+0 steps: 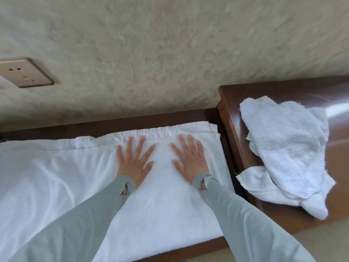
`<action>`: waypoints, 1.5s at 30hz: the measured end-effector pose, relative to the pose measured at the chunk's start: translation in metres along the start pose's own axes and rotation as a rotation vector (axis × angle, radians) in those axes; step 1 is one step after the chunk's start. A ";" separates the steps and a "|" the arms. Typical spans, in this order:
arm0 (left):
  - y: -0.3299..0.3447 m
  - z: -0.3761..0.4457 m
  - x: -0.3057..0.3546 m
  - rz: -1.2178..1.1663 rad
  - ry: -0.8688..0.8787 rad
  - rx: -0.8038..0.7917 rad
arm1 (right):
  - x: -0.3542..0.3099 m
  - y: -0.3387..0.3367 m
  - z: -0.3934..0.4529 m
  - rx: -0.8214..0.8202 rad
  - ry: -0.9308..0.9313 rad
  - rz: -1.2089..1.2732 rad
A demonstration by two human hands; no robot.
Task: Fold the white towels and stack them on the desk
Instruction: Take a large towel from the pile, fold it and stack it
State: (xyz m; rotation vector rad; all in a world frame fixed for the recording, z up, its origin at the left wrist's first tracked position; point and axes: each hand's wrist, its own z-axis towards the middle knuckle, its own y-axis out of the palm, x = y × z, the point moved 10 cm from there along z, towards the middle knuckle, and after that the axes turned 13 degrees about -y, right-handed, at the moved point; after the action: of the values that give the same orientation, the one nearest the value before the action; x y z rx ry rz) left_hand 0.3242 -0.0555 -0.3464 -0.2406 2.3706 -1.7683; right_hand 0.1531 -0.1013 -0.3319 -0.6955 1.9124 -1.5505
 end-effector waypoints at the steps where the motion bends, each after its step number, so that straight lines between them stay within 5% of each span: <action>1: -0.001 0.003 0.000 0.022 -0.011 0.015 | 0.022 0.001 -0.004 0.010 0.162 0.021; 4: -0.011 -0.005 0.002 -0.050 -0.030 -0.006 | 0.023 -0.008 -0.005 -0.025 0.329 0.099; 8: -0.003 -0.045 0.000 -0.093 -0.006 0.005 | -0.027 -0.004 -0.025 -0.021 -0.115 -0.017; 13: -0.008 -0.049 -0.007 -0.172 0.008 -0.109 | 0.025 0.002 -0.062 -0.022 0.437 0.118; 17: -0.056 -0.045 -0.069 -0.505 -0.160 -0.028 | -0.048 -0.024 -0.016 -0.003 0.185 0.186; 23: -0.058 -0.020 -0.209 -0.201 -0.400 -0.151 | -0.162 -0.044 0.068 -0.030 -0.126 0.415; 31: -0.044 0.015 -0.283 0.108 -0.225 -0.314 | -0.157 -0.032 0.149 -0.028 0.121 0.603; 35: -0.051 0.010 -0.304 0.098 -0.192 -0.238 | -0.152 -0.041 0.151 -0.020 0.098 0.510; 41: -0.074 -0.005 -0.313 -0.041 -0.440 0.029 | -0.167 -0.060 0.139 0.274 0.212 0.622; 45: -0.054 -0.025 -0.248 -0.065 -0.100 0.080 | -0.257 -0.047 0.107 0.269 -0.205 0.378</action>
State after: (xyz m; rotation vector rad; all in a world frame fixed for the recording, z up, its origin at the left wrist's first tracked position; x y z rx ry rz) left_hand 0.5604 0.0099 -0.2766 -0.3899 2.2428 -1.8297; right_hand 0.4106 -0.0017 -0.2753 -0.3362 1.5412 -1.3988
